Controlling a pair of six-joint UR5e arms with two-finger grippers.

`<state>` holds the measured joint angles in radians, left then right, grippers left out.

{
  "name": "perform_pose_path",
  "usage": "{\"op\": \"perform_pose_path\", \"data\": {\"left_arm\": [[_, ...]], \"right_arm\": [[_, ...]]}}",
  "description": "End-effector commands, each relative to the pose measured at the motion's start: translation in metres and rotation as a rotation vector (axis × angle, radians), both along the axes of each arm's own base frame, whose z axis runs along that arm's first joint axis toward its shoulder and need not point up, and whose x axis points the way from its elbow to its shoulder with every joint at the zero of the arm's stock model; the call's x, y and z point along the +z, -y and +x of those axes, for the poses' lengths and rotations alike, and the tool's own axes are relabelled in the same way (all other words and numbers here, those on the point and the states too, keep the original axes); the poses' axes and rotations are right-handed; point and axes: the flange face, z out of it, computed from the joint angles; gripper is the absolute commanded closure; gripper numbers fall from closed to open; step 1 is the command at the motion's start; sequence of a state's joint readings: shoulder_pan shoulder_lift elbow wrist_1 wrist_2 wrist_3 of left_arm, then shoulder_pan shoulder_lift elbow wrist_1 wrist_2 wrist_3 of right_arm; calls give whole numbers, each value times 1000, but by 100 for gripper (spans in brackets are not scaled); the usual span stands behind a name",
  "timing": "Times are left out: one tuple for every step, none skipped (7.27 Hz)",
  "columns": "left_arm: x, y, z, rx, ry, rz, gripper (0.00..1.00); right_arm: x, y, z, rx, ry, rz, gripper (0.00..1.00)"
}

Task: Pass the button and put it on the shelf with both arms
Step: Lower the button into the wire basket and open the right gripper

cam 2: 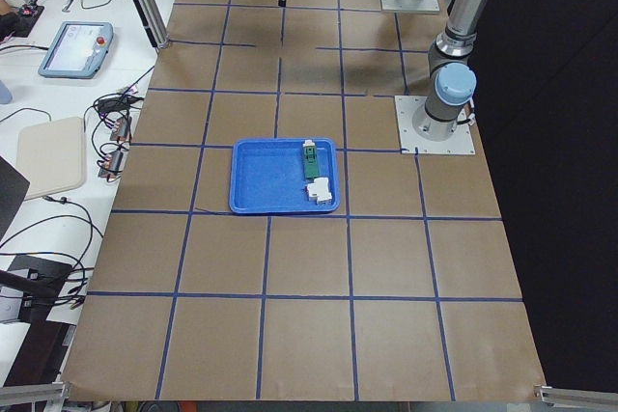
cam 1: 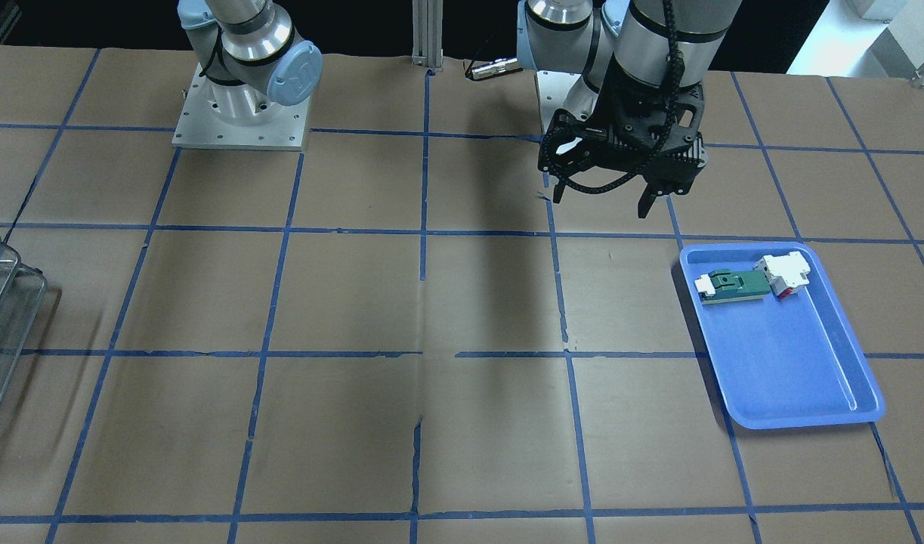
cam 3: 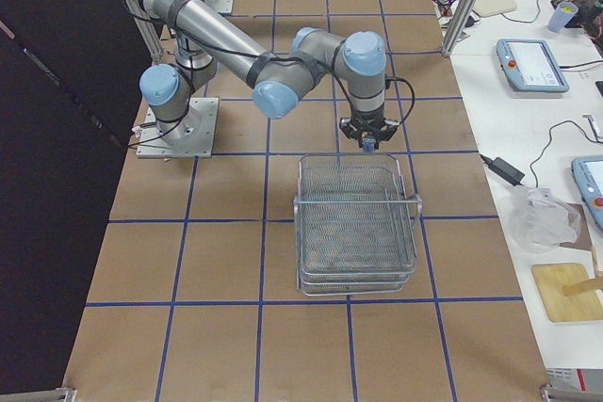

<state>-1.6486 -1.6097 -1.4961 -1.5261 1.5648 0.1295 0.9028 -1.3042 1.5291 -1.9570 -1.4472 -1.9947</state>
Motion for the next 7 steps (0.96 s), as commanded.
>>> {"op": "perform_pose_path", "data": {"left_arm": [[0, 1, 5, -5, -6, 3, 0], [1, 0, 5, 3, -6, 3, 0], [-1, -3, 6, 6, -2, 30, 0], [0, -12, 5, 6, -1, 68, 0], [-1, -14, 6, 7, -4, 78, 0], [-1, -14, 5, 6, -5, 78, 0], [-1, -14, 6, 7, -5, 78, 0]], "right_arm": [[-33, -8, -44, -42, 26, 49, 84], [-34, -12, -49, -57, 35, 50, 56], [-39, -13, -48, -66, 57, 72, 4], [-40, -18, -45, -72, 71, 108, 0], [-29, -23, -44, -80, 46, 111, 0], [-22, -39, -24, -165, 102, 184, 0], [-1, -52, 8, -258, 128, 201, 0]]}}
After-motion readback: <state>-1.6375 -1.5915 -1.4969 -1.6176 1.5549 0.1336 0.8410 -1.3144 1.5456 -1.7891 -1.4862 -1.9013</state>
